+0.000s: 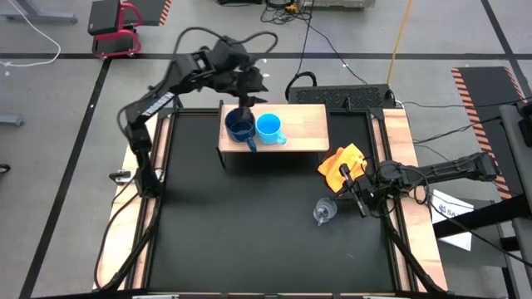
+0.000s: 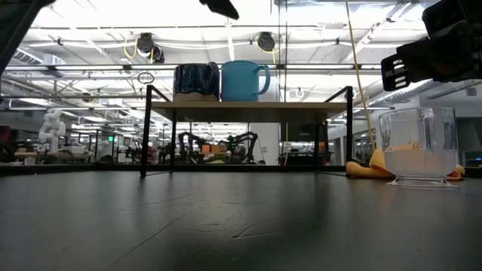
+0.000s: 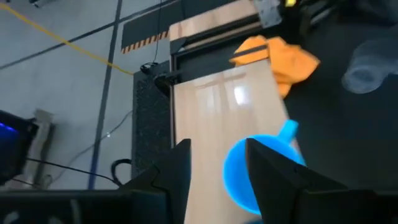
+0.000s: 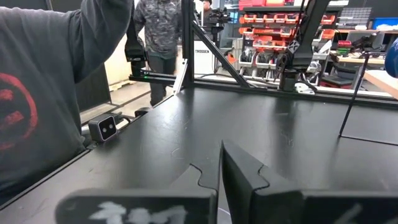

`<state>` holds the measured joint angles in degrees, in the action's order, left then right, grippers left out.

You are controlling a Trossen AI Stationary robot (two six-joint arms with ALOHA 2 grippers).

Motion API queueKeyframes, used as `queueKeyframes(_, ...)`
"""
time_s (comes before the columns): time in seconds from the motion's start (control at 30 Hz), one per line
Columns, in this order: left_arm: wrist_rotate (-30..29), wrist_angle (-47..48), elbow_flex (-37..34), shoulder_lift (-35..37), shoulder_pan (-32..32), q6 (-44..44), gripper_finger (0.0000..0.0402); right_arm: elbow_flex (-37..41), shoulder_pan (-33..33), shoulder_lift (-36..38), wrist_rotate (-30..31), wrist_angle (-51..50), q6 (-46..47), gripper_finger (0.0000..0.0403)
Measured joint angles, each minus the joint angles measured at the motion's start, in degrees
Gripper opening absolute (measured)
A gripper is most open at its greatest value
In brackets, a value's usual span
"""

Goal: Stack small to large cups/mugs on shelf
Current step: Put the blue mug on the shelf

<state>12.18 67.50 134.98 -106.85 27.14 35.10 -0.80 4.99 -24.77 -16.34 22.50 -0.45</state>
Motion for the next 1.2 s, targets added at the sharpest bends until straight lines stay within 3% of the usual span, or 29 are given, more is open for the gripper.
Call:
queueKeyframes(0.13, 1.2, 4.02, 0.02, 3.56, -1.17, -2.45, 0.0111, -0.02, 0.0, 0.0, 0.0, -0.02, 0.75, 0.0009)
queueKeyframes(0.33, 0.83, 7.94, 0.02, 8.41, -4.09, -7.09, 0.0011, -0.01, 0.0, 0.0, 0.0, -0.02, 1.52, 0.0009)
queueKeyframes(0.47, -2.33, 6.22, 0.02, 11.79, -6.15, -10.39, 0.001, -0.01, 0.0, -0.02, 0.0, -0.02, 1.51, 0.0009)
queueKeyframes(0.7, -1.55, 4.23, -0.13, 16.19, -8.12, -13.15, 0.0003, 0.0, -0.01, -0.02, 0.0, -0.04, 1.3, 0.0009)
queueKeyframes(0.83, -5.44, 4.42, -3.39, 17.86, -9.08, -13.16, 0.0002, -0.02, -0.02, -0.02, 0.0, -0.04, 1.4, 0.0009)
queueKeyframes(1.03, -10.41, 2.05, -13.47, 24.45, -9.07, -15.6, 0.0001, -0.01, -0.01, -0.05, 0.01, -0.81, 2.64, 0.0009)
queueKeyframes(1.2, -9.56, -6.32, -27.82, 32.98, -9.42, -18.31, 0.0001, -0.01, -0.01, -0.07, 0.0, -0.94, 2.64, 0.0009)
